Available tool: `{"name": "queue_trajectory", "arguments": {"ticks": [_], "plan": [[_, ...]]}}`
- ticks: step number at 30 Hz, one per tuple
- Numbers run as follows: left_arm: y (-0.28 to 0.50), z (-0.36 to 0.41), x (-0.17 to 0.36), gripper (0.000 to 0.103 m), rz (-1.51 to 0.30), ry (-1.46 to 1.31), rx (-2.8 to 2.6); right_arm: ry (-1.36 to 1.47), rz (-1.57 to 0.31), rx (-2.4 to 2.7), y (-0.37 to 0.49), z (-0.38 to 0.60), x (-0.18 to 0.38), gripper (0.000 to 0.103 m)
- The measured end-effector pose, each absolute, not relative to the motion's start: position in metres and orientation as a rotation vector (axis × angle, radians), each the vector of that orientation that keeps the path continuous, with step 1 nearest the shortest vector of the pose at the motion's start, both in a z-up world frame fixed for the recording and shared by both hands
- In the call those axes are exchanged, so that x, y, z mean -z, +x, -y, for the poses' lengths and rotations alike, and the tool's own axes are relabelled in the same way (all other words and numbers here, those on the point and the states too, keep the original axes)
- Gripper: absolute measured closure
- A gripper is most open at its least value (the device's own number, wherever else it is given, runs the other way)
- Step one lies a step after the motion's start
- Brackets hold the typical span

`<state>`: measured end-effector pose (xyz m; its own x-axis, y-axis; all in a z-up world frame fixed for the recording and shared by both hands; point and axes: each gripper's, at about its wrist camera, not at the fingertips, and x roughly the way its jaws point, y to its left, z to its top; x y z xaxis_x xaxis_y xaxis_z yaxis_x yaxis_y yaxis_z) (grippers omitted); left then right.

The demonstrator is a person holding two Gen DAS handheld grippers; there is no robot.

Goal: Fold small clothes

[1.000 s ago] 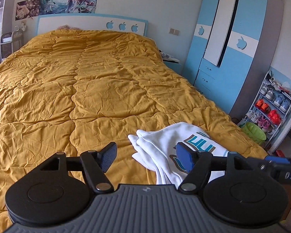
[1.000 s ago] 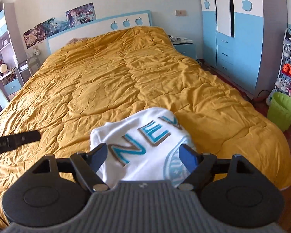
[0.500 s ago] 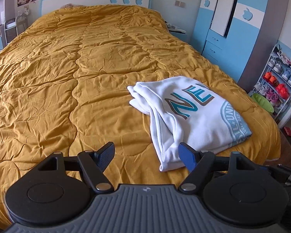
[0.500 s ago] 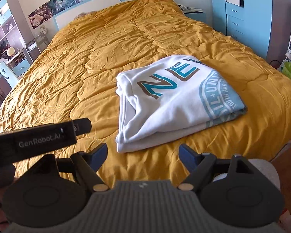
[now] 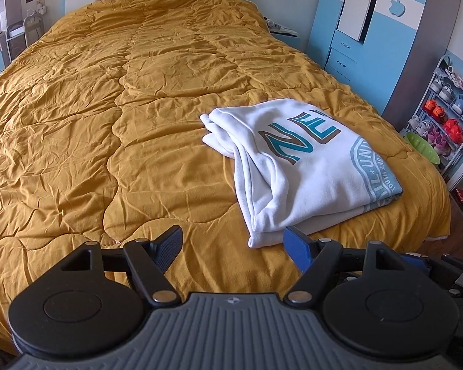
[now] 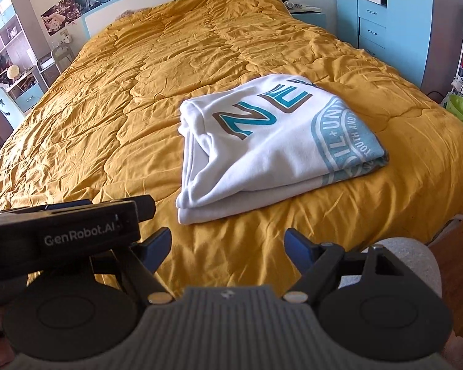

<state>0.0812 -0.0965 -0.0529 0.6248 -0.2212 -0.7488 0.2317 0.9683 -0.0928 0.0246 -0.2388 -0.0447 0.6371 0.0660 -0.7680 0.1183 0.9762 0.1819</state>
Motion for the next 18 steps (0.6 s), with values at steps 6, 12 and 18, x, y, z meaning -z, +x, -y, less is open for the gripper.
{"name": "queue_trajectory", "arguments": {"ticks": [6, 12, 18], "plan": [[0.085, 0.092, 0.059, 0.016, -0.89, -0.006, 0.278, 0.224, -0.895, 0.017, 0.027, 0.239, 0.049, 0.027], [0.083, 0.093, 0.063, 0.016, -0.896, 0.015, 0.275, 0.23, -0.919, 0.021, 0.03, 0.237, 0.058, 0.027], [0.083, 0.093, 0.061, 0.016, -0.889, 0.013, 0.283, 0.223, -0.909, 0.028, 0.032, 0.237, 0.059, 0.027]]}}
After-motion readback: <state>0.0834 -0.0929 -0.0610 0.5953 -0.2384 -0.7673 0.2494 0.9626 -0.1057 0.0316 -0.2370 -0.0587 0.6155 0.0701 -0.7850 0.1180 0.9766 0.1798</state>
